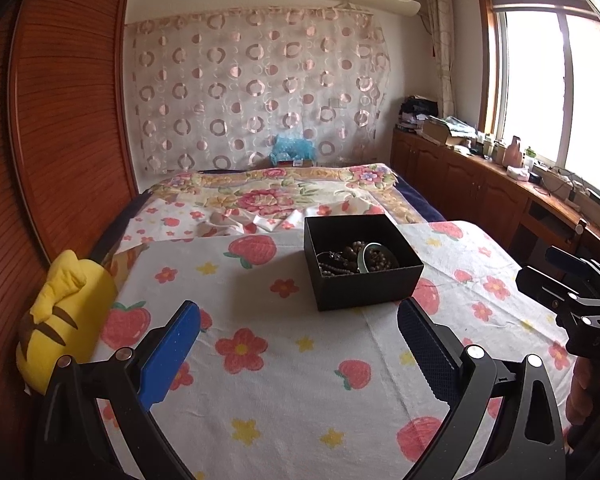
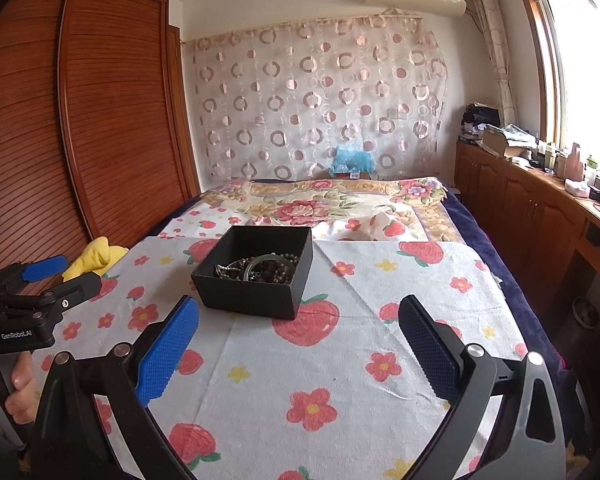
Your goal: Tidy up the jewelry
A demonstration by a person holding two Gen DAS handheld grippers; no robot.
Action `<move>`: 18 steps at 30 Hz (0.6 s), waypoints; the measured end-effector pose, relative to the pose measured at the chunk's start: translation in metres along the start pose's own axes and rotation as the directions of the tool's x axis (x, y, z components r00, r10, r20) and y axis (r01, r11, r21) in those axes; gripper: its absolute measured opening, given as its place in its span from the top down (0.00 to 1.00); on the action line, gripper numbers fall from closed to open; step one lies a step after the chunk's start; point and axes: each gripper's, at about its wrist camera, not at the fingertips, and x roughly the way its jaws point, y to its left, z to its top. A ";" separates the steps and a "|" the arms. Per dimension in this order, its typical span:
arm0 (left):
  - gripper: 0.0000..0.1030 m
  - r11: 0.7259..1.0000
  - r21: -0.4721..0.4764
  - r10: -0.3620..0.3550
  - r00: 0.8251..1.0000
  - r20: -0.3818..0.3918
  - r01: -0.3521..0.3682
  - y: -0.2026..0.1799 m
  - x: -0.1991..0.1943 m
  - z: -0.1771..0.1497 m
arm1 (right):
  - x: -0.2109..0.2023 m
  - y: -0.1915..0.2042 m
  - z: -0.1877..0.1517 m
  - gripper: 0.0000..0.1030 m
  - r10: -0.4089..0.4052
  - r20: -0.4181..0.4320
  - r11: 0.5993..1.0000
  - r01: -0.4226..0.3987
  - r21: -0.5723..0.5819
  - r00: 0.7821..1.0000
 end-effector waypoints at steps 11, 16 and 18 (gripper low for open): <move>0.07 1.000 0.000 -0.003 1.000 0.007 0.003 -0.001 -0.003 0.002 | 0.000 0.000 0.000 0.02 0.000 -0.001 1.000 0.000 0.002 1.000; 0.07 1.000 -0.001 -0.001 1.000 0.008 0.001 -0.001 -0.003 0.002 | -0.001 0.000 0.000 0.02 0.001 0.002 1.000 -0.001 0.000 1.000; 0.07 1.000 -0.002 -0.002 1.000 0.009 0.002 -0.002 -0.003 0.002 | 0.000 0.000 0.000 0.02 -0.001 0.001 1.000 0.001 0.001 1.000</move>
